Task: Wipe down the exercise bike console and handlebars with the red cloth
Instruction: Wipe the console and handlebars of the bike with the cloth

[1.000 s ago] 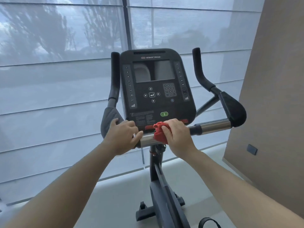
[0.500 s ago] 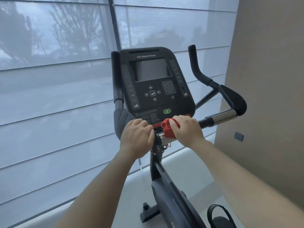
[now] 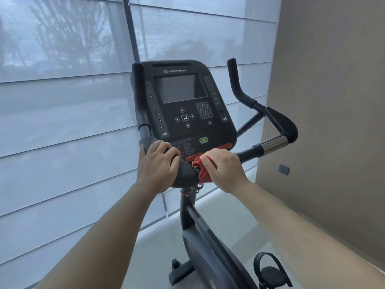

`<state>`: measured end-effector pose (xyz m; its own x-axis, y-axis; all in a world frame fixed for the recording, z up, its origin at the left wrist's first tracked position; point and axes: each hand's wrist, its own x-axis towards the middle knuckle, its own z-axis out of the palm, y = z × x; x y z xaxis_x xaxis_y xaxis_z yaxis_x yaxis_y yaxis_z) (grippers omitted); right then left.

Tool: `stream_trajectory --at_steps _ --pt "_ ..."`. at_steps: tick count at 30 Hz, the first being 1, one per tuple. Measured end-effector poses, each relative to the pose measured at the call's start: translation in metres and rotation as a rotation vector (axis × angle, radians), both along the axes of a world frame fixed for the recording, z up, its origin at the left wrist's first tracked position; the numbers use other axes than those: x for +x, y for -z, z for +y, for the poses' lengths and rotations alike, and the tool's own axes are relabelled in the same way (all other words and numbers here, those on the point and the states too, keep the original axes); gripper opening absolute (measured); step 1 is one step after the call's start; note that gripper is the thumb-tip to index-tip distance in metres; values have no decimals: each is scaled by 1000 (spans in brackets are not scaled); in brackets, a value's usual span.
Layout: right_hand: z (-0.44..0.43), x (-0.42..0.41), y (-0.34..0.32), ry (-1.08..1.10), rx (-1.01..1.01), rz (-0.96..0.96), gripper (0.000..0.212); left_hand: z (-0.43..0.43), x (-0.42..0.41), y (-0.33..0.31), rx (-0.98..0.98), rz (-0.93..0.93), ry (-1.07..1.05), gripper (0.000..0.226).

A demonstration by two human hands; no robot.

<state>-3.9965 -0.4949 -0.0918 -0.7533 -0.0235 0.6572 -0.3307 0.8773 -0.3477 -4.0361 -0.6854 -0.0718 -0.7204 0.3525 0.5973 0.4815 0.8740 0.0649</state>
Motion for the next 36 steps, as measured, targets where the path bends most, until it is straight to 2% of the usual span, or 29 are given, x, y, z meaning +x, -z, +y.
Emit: stream_trajectory --at_steps 3,7,11,15,18,23,27,36 --pt "-7 0 -5 57 -2 -22 41 0 1 -1 -14 -22 -4 39" --pt "-24 13 13 -38 -14 77 33 0 1 0 -11 -25 -4 40" --pt "-5 9 13 -84 63 107 31 -1 -1 1 -6 -27 6 35" --pt "27 0 5 22 -29 37 29 -1 -2 1 -2 -47 9 30" --pt "19 0 7 93 -94 59 32 -1 -1 0 -9 -51 3 28" --pt "-2 7 29 61 -73 92 28 -1 -2 -1 -2 -31 10 26" --pt "6 4 22 49 -63 88 26 -1 0 -1 -14 -42 13 27" --pt "18 7 3 0 -203 37 29 2 4 -8 -54 -161 -3 33"
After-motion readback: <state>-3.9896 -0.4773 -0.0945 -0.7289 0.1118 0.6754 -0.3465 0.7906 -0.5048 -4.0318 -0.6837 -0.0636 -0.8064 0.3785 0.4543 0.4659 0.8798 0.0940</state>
